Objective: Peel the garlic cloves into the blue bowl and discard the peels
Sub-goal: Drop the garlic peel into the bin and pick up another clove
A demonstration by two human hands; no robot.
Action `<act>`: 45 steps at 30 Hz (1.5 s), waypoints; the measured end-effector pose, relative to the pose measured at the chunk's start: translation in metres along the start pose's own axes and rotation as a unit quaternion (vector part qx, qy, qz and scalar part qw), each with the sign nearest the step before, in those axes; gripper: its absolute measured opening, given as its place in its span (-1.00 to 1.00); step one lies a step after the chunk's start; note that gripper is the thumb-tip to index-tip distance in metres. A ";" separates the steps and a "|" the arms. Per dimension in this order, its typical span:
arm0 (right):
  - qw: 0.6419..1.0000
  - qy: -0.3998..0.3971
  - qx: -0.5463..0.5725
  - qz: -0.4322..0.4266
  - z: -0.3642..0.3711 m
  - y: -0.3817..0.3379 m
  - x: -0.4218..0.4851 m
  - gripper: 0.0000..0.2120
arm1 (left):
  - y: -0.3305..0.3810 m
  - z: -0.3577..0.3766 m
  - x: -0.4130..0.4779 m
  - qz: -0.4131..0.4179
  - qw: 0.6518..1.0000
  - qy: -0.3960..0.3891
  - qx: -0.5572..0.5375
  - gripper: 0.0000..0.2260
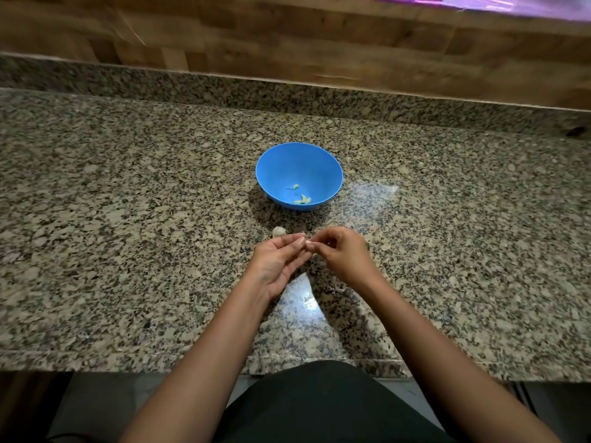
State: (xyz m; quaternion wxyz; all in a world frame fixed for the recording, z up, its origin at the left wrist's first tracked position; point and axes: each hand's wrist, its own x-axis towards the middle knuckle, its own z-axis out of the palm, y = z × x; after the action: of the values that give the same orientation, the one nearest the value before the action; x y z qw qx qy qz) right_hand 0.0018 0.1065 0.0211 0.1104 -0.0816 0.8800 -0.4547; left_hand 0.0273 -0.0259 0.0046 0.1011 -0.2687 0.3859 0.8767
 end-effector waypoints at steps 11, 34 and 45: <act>0.996 0.017 0.084 -0.009 -0.004 0.001 -0.009 -0.92 | 0.003 0.012 -0.005 0.030 0.995 0.019 0.088 -0.94; 0.903 0.056 0.397 0.154 0.009 -0.002 -0.012 -0.92 | -0.012 0.019 0.002 0.187 0.933 0.083 0.296 -0.84; 0.811 -0.005 0.549 0.203 -0.001 -0.004 -0.015 -0.87 | -0.008 0.020 -0.003 0.142 0.956 0.058 0.250 -0.89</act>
State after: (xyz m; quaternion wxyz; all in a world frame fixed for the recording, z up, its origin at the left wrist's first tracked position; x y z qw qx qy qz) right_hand 0.0158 0.1084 0.0262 0.2315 0.1706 0.4801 -0.8287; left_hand 0.0252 -0.0063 0.0125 0.0164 -0.2276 0.6321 0.7405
